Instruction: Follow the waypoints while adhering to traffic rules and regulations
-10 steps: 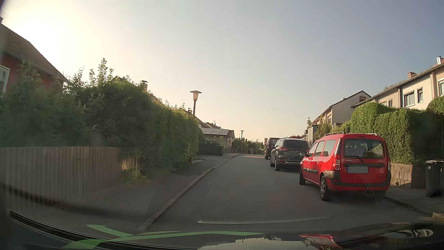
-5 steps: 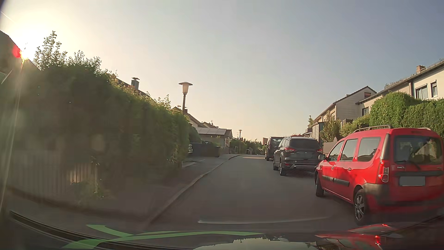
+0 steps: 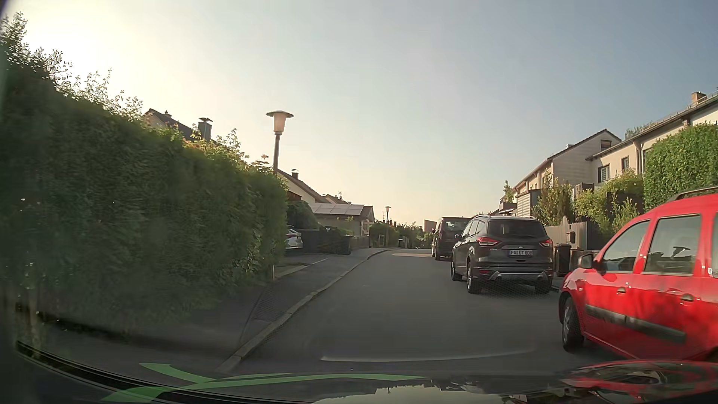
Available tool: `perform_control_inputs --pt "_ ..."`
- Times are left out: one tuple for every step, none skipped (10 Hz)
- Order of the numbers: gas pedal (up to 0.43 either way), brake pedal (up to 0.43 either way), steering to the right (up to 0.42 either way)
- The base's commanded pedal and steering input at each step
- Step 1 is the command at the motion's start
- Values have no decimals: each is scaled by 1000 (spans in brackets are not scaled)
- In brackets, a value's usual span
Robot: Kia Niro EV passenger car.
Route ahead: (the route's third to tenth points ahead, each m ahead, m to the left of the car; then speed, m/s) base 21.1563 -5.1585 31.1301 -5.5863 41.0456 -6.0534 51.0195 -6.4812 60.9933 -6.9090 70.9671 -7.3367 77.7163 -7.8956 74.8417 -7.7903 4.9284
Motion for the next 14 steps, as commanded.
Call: perform_control_inputs --pt "110 0 -1" --pt "110 0 -2" --pt "118 0 -2" --pt "118 0 -2" --pt "118 0 -2" --pt "118 0 -3" --pt "118 0 -2" --pt "118 0 1" --pt "118 0 4" --pt "118 0 7" --pt "118 0 7" --pt "118 0 7" --pt "118 0 9" --pt "118 0 12"
